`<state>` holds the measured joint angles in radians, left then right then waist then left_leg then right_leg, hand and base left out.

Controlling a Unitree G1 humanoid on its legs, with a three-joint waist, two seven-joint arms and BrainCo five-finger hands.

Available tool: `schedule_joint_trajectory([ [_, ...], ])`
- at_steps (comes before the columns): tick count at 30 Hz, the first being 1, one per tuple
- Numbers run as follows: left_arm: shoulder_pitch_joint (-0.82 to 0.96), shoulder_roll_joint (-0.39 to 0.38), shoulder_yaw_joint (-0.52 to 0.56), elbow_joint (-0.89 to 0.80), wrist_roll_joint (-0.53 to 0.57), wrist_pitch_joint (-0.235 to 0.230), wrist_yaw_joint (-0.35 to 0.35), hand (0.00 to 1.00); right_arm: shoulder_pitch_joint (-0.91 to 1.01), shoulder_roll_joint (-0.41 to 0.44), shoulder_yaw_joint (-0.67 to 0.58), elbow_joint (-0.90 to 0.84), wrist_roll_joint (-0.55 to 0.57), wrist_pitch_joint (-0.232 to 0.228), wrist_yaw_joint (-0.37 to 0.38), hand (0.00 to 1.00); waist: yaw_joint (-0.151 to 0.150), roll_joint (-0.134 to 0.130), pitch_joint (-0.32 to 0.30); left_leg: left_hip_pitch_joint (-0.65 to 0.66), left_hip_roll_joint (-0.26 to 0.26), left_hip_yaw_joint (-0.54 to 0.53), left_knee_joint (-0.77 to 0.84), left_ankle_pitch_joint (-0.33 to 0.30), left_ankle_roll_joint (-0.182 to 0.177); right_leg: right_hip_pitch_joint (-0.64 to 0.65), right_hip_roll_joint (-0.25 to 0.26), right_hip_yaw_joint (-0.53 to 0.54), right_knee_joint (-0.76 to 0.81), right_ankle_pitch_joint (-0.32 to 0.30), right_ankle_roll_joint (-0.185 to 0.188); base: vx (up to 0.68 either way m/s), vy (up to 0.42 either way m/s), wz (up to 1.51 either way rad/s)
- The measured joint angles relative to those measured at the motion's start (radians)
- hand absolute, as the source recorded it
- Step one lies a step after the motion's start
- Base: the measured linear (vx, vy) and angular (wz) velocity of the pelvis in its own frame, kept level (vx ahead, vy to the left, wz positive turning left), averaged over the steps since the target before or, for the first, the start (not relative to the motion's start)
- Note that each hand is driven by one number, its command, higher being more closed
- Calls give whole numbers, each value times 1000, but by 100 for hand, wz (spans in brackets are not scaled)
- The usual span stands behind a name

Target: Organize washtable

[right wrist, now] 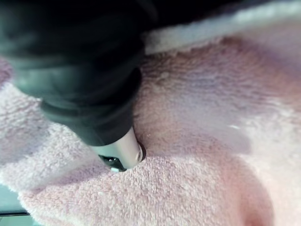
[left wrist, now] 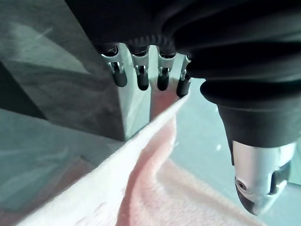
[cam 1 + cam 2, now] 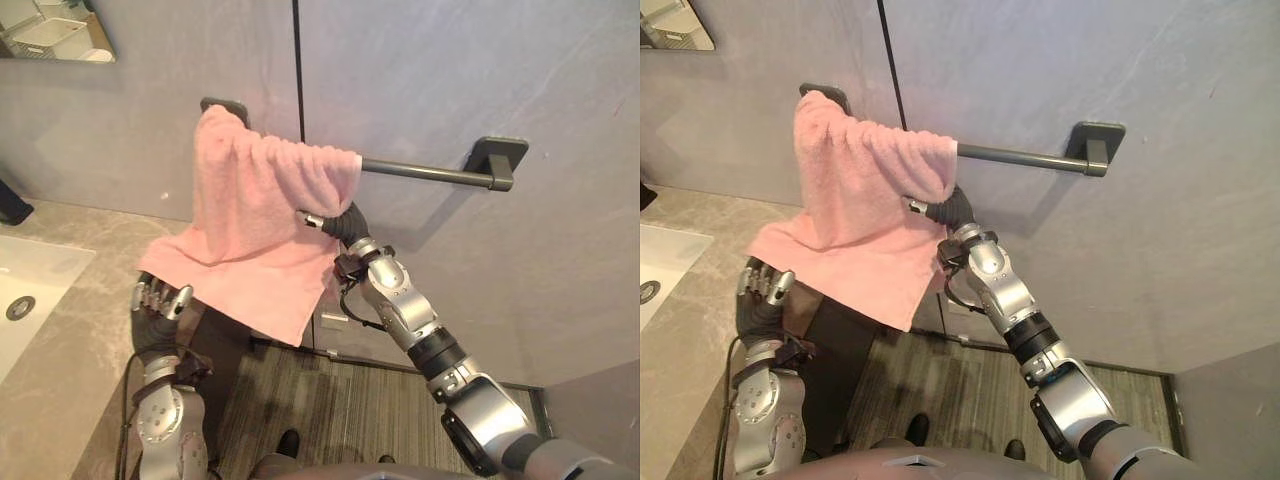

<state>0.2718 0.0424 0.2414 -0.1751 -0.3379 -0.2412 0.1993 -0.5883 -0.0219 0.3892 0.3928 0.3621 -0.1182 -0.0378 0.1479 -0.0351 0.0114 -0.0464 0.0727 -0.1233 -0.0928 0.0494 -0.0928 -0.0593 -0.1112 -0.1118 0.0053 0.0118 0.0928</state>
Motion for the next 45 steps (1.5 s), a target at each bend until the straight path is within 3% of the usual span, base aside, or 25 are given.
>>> schedule_joint_trajectory([
  [11, -69, 31, 33, -33, 53, -1, 24, 0, 85, -1, -46, -55, 1, -2, 7, 100, -7, 14, 9, 18, 2, 36, -11, -7, 1, 3, 0, 22, 3, -1, -1, -22, 9, -8],
  [15, -91, 52, 33, -33, 55, -1, 28, 0, 112, -3, -47, -90, 2, -3, 17, 100, -27, 14, 9, 23, 2, 50, -1, -6, 1, -6, 1, 43, 3, 6, 2, 28, 0, -10],
  [22, -152, 65, 0, -14, 90, 0, 28, 0, 148, -12, -50, -128, 10, -5, 19, 100, -35, 14, 9, 30, 1, 70, -1, -6, 1, -8, 1, 58, 2, 10, 3, 4, 5, -8],
  [31, -361, 178, -150, 231, 129, 28, 40, 0, 181, -48, -19, -189, 24, -2, 38, 100, -58, 14, 9, 19, 5, 105, -1, -7, 0, -11, 1, 100, -37, 48, 2, -36, 16, -11],
  [41, -430, 237, -180, 323, 127, 31, 109, 0, 187, -57, 3, -199, 52, -4, 36, 100, -55, 11, 7, 18, 7, 109, -1, -4, -4, -11, 3, 102, -51, 61, 2, -1, 0, -1],
  [42, -437, 248, -180, 332, 127, 33, 114, 100, 187, -57, 4, -199, 52, -3, 36, 100, -56, 10, 7, 18, 7, 112, -1, -4, -5, -12, 3, 103, -52, 63, 2, -27, 10, -3],
  [45, -438, 252, -184, 332, 127, 34, 122, 100, 187, -57, 4, -204, 51, -3, 35, 100, -56, 9, 6, 16, 6, 120, -1, -6, -10, -18, 2, 111, -56, 71, 2, -24, 9, -7],
])
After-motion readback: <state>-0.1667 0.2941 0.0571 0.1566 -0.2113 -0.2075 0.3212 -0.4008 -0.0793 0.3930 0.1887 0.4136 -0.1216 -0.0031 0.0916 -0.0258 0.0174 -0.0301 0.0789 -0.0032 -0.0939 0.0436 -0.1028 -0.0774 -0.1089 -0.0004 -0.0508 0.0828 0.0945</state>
